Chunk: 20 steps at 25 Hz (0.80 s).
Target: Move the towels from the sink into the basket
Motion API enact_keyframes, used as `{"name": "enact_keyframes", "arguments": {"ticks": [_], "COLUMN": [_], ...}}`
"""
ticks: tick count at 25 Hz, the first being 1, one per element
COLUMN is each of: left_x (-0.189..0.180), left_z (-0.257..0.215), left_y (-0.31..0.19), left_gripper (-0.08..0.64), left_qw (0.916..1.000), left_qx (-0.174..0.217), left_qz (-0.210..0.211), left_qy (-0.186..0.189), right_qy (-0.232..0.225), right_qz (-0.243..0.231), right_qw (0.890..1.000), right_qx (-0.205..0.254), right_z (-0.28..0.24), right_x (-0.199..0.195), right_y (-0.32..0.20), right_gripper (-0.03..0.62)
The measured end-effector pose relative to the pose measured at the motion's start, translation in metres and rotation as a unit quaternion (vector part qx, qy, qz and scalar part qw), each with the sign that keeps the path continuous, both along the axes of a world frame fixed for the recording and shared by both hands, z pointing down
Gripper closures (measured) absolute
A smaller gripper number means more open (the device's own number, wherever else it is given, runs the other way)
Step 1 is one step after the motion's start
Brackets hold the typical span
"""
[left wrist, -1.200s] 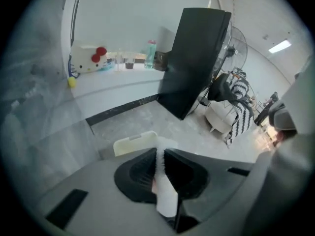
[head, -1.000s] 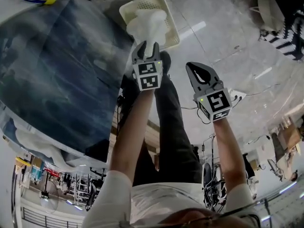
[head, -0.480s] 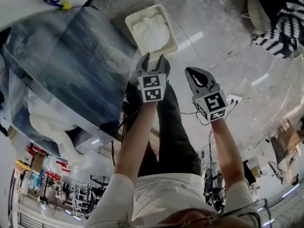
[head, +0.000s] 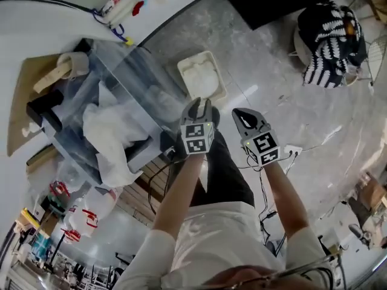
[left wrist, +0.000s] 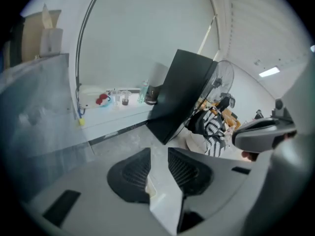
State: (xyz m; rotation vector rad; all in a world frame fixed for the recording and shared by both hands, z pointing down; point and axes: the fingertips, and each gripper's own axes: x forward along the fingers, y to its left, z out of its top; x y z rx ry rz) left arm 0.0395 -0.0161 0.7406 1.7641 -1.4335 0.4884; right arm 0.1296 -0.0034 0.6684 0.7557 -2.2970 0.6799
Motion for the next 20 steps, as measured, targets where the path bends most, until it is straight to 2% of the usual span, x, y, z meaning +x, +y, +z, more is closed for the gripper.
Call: {"name": "enact_keyframes", "arguments": {"ticks": [6, 14, 18, 20], "left_x": [-0.048, -0.137, -0.179, -0.203], "left_z": [-0.134, -0.268, -0.328, -0.363], "left_y": [0.005, 0.055, 0.093, 0.115], "left_gripper": [0.512, 0.529, 0.535, 0.535], "left_qw": [0.9985, 0.9922, 0.9880, 0.9829], "left_qx": [0.049, 0.115, 0.143, 0.168], "left_qz": [-0.022, -0.005, -0.024, -0.045], "left_qy": [0.009, -0.046, -0.054, -0.059], "right_qy": [-0.015, -0.054, -0.067, -0.077], "right_qz": [-0.047, -0.093, -0.117, -0.131], "right_qw": [0.998, 0.990, 0.985, 0.981], "right_qx": [0.046, 0.093, 0.109, 0.119], "right_z": [-0.118, -0.243, -0.290, -0.314], "right_x": [-0.053, -0.119, -0.144, -0.155], "right_y": [0.008, 0.032, 0.053, 0.064], "right_gripper": [0.589, 0.588, 0.589, 0.589]}}
